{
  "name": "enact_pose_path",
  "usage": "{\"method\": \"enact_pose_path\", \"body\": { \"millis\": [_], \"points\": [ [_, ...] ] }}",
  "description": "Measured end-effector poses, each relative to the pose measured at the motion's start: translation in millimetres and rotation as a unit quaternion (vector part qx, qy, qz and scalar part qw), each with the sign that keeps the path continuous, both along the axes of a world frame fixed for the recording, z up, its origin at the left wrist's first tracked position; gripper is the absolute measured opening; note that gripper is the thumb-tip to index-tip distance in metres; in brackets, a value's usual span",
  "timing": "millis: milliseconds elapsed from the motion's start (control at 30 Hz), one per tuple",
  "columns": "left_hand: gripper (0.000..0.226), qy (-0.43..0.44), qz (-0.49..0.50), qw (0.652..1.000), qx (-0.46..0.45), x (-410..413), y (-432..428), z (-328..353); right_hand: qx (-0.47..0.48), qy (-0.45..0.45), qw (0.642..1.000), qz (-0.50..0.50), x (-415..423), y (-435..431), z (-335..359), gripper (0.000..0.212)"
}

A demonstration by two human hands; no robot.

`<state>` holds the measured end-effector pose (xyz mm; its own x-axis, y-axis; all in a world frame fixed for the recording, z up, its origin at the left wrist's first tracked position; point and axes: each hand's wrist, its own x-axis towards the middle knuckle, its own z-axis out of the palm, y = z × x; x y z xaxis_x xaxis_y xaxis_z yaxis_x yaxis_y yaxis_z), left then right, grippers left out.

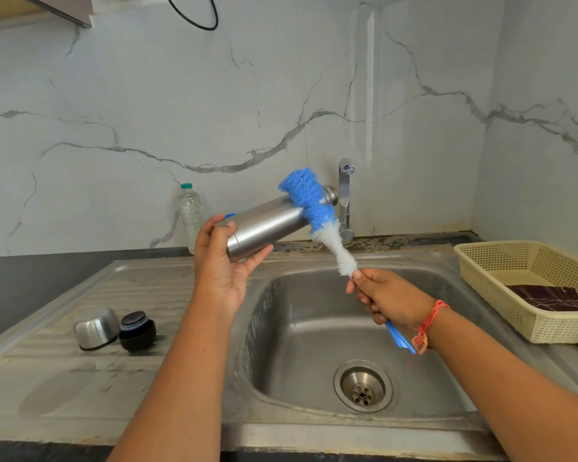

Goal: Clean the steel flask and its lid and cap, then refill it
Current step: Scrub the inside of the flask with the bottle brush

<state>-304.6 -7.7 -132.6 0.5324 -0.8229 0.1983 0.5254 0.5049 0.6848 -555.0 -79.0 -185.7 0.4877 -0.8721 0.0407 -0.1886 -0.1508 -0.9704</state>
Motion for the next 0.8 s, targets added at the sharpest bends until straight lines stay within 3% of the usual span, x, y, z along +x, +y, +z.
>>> {"method": "enact_pose_path", "body": {
  "millis": [133,300,400,500,633,800],
  "points": [
    [0.028,0.044,0.008,0.999,0.011,11,-1,-2,0.020,0.032,0.999,0.034,-11,3,-2,0.036],
    [0.021,-0.012,-0.019,0.999,0.026,-3,-4,-2,0.002,0.030,0.999,0.026,-2,4,4,0.036],
    [0.019,0.011,0.000,1.000,0.012,-1,-4,1,0.013,0.030,0.998,0.052,-3,7,4,0.035],
    [0.025,0.027,0.004,1.000,0.009,5,-2,0,0.019,0.049,0.996,0.075,-7,11,3,0.034],
    [0.038,-0.015,-0.027,0.999,0.023,-6,-3,2,0.002,0.034,0.998,0.059,5,11,7,0.035],
    [0.053,0.028,-0.009,0.999,0.016,2,-2,5,0.016,0.063,0.992,0.105,-2,17,7,0.035]
  ]
}}
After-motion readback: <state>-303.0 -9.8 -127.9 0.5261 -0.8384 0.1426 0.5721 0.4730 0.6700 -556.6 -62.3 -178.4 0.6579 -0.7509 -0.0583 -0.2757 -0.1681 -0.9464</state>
